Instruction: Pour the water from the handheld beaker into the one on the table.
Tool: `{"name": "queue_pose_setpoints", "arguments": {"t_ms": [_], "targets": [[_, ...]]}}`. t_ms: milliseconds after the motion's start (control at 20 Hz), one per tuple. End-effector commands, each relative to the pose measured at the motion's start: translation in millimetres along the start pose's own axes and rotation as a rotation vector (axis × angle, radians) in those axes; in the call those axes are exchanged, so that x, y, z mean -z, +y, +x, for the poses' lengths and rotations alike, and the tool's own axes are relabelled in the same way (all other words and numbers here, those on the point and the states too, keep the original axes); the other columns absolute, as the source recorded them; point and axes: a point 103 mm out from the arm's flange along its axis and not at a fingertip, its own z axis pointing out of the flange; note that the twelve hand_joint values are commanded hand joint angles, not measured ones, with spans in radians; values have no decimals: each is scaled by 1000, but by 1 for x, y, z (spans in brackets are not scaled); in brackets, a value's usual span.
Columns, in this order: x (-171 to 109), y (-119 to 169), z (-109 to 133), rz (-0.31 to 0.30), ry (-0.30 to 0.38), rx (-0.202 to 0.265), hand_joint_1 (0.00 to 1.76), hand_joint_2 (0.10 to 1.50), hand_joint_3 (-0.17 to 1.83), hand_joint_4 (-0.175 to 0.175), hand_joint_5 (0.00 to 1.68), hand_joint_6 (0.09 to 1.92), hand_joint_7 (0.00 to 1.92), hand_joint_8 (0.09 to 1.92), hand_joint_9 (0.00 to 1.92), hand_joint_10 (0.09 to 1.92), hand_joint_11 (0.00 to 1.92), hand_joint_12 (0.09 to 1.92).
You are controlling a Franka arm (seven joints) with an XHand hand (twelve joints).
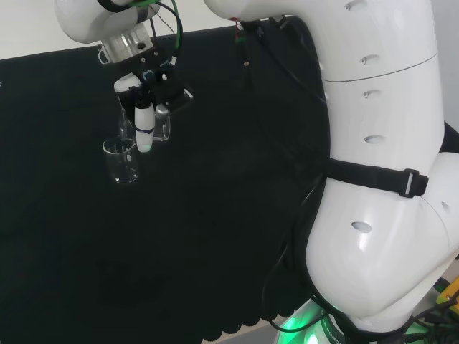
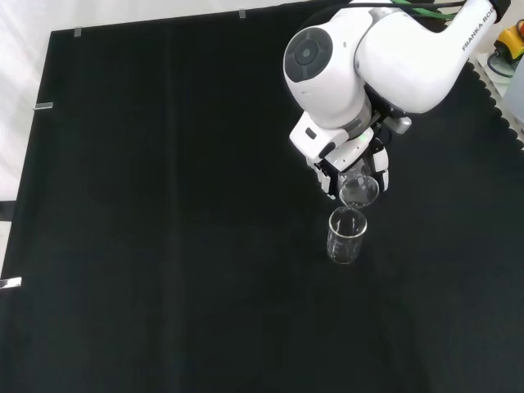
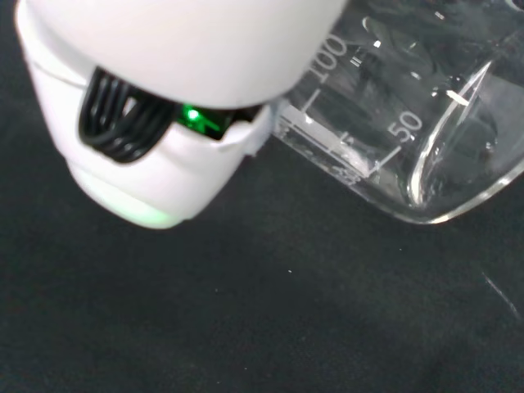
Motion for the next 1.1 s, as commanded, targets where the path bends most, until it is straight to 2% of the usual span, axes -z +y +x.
{"name": "queue_pose_setpoints", "arguments": {"t_ms": [50,1100], "targets": [[0,1,4,6,-17,-3,1330,508,856,-175,1353,579,1421,540,1698,408,1297,675],[1,6,16,35,-98,-24,1330,507,859,-175,1352,582,1420,544,1693,421,1299,675]]}}
